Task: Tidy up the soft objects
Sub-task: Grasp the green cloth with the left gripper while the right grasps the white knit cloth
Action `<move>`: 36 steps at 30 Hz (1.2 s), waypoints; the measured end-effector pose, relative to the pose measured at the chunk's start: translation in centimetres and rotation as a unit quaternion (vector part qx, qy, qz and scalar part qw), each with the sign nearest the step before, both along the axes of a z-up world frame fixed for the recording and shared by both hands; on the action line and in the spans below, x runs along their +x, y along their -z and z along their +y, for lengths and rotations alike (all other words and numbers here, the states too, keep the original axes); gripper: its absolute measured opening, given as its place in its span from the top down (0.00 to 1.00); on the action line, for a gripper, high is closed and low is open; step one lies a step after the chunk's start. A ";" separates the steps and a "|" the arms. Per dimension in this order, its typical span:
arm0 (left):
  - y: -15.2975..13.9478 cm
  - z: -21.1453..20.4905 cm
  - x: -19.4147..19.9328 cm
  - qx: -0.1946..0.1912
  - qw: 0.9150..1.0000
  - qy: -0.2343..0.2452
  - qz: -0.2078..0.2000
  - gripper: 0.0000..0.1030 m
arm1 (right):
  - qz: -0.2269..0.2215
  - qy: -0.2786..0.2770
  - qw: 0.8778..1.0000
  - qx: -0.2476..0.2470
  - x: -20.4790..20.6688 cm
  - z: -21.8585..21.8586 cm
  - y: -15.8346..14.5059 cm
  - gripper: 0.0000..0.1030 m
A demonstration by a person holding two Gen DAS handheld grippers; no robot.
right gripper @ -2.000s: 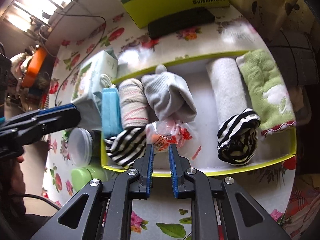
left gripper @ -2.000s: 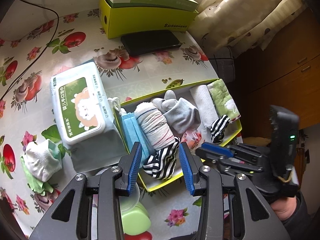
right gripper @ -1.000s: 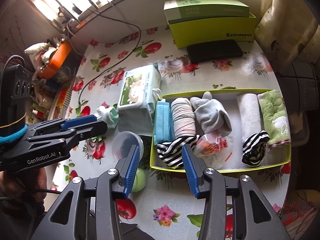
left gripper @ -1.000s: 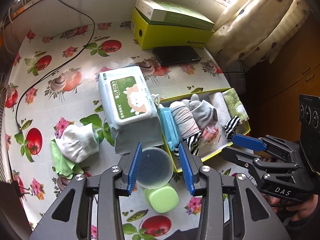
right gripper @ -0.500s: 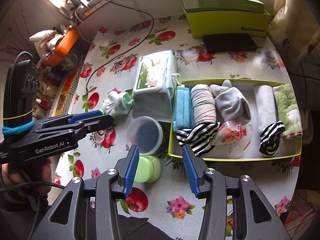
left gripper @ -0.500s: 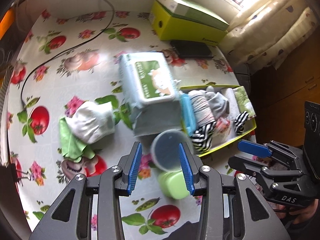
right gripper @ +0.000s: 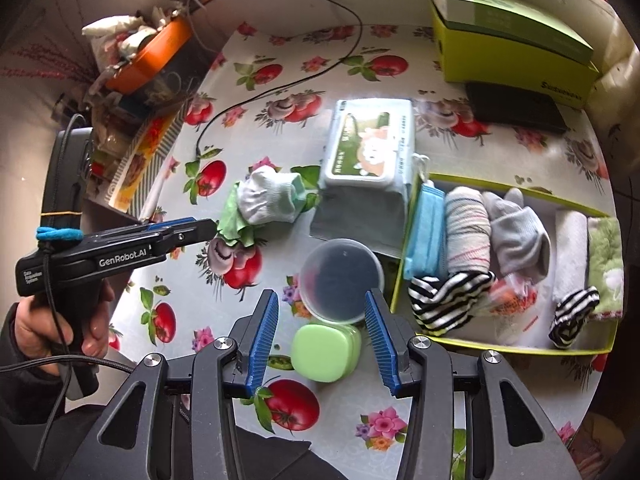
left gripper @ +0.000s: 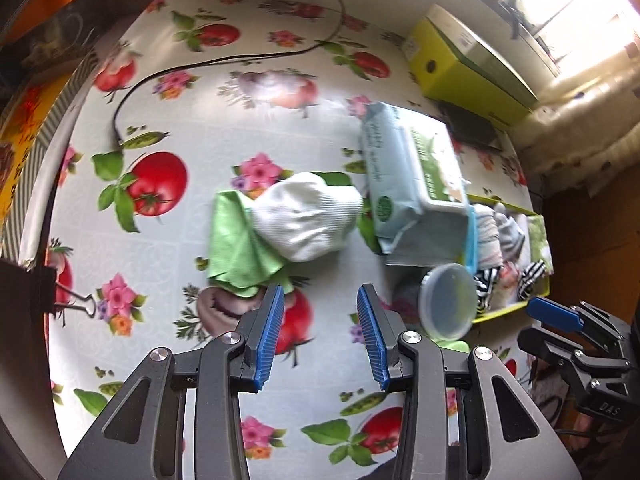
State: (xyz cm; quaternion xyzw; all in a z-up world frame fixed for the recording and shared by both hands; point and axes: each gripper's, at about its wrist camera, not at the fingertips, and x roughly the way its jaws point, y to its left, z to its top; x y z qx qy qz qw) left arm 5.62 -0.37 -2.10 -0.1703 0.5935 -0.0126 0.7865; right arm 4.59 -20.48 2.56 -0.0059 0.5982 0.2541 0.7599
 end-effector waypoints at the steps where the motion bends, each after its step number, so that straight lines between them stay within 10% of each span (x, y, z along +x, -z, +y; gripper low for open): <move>1: 0.2 0.5 0.0 0.001 1.000 -0.007 0.002 0.62 | 0.000 -0.006 1.000 -0.002 0.1 0.4 0.0 0.56; 15: 4.5 5.6 1.3 0.001 0.997 -0.065 0.028 0.62 | -0.003 -0.061 0.998 -0.024 2.6 5.4 0.7 0.50; 36: 8.1 3.0 3.6 0.048 0.998 -0.017 0.040 0.62 | -0.005 -0.165 0.983 -0.081 8.5 13.2 5.1 0.50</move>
